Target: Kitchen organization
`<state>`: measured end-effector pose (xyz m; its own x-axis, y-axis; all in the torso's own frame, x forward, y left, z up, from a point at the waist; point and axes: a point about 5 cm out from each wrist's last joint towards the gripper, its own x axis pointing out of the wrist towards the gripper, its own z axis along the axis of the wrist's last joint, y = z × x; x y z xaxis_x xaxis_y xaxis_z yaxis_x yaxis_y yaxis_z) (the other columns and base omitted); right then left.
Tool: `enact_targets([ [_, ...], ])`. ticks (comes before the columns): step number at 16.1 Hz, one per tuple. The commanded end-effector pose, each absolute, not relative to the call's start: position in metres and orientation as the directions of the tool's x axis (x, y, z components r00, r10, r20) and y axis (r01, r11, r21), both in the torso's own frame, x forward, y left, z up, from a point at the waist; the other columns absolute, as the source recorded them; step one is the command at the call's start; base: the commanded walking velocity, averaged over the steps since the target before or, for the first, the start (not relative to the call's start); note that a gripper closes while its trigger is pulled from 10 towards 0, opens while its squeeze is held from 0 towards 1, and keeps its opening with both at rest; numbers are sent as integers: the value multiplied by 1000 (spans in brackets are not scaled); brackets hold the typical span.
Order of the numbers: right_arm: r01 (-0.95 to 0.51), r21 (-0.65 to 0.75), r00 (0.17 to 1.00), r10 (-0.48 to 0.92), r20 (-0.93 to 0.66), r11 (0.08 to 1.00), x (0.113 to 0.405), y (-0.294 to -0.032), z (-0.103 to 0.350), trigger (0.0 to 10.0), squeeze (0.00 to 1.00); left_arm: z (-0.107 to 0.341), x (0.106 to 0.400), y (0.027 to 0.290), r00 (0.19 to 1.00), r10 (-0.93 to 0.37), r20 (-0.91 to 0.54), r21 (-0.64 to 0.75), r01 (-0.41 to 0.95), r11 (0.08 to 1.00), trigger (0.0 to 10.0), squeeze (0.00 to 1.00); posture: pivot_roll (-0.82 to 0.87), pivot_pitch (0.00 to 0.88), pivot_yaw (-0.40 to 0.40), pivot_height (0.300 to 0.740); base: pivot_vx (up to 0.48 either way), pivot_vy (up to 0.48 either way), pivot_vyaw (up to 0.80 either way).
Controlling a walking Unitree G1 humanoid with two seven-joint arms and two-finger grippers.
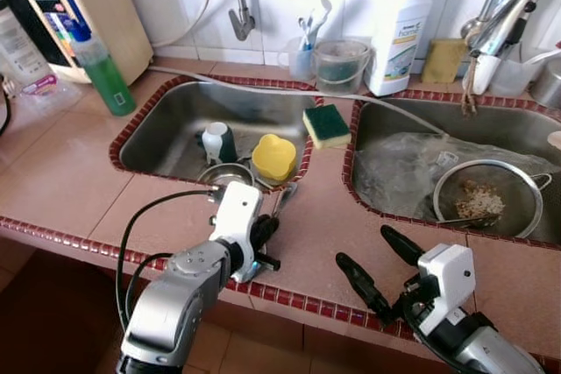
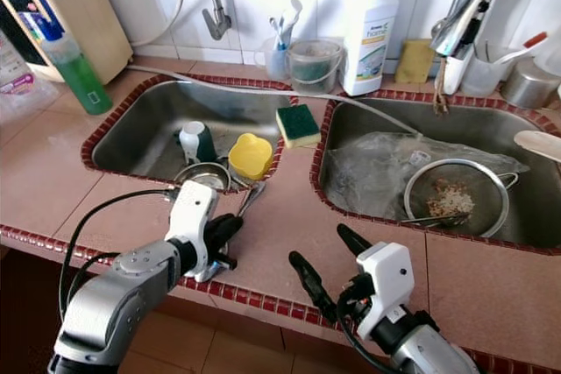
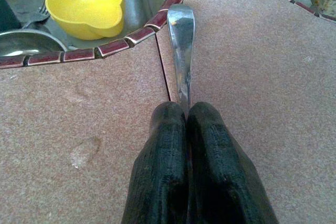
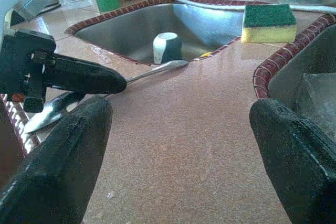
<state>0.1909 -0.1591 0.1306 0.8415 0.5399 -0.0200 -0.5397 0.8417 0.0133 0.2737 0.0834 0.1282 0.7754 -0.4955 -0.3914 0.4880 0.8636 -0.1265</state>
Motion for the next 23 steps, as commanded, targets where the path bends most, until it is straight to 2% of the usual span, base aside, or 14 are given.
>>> enact_targets([
  [1, -555, 15, 832, 555, 0, 832, 191, -155, 136, 10000, 0, 117, 271, 88, 754, -480, -448, -149, 466, 872, 0, 0, -280, 127, 97, 740, 0, 0, 0],
  [7, -562, 15, 827, 562, 3, 827, 194, -153, 135, 10000, 0, 139, 278, 85, 770, -509, -384, -164, 485, 859, 0, 0, -275, 117, 93, 740, 0, 0, 0],
  [16, -572, 15, 820, 572, 5, 820, 195, -150, 134, 10000, 0, 151, 275, 78, 721, -570, -393, -156, 559, 814, 0, 0, -276, 100, 98, 740, 0, 0, 0],
  [23, -570, 20, 822, 570, 8, 821, 195, -148, 133, 10000, 0, 164, 280, 79, 746, -568, -349, -156, 551, 820, 0, 0, -275, 104, 104, 740, 0, 0, 0],
])
